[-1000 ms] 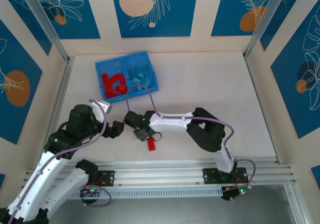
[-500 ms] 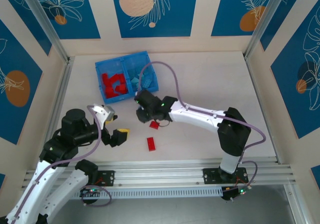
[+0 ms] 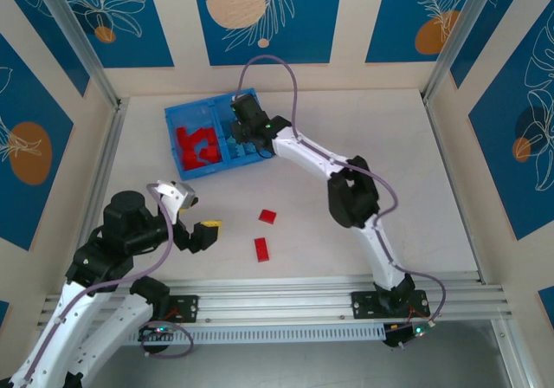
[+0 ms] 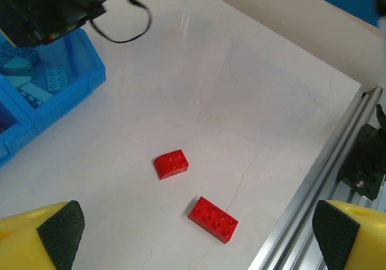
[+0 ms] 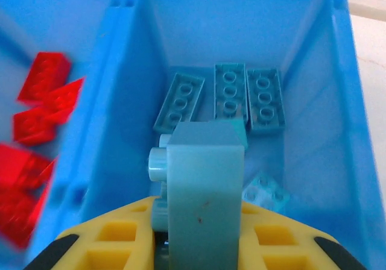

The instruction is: Sort the legos into containers by color

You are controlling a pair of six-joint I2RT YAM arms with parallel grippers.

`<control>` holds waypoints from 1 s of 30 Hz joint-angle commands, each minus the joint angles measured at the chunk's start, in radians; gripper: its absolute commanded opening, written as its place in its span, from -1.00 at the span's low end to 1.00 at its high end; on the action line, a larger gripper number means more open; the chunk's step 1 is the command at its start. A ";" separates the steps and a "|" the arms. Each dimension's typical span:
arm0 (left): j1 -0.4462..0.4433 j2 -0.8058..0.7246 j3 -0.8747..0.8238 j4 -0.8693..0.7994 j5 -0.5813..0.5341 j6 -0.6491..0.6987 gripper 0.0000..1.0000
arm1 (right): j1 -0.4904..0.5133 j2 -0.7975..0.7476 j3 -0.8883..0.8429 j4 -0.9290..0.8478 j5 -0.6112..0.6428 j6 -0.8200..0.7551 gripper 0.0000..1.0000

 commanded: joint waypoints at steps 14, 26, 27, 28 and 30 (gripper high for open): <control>0.006 0.009 -0.004 -0.007 -0.041 0.021 1.00 | 0.015 -0.038 0.230 -0.265 -0.016 -0.004 -0.14; 0.005 0.079 -0.009 0.007 -0.118 -0.072 1.00 | 0.028 -0.922 -0.801 0.068 -0.352 0.092 0.13; 0.003 0.089 -0.019 0.025 -0.132 -0.123 1.00 | 0.029 -1.001 -0.883 0.080 -0.360 0.105 0.19; 0.000 0.106 -0.030 0.042 -0.153 -0.182 1.00 | 0.029 -1.082 -0.959 0.084 -0.371 0.117 0.25; -0.012 0.161 -0.038 0.059 -0.170 -0.281 0.99 | 0.027 -1.225 -1.096 0.075 -0.393 0.148 0.38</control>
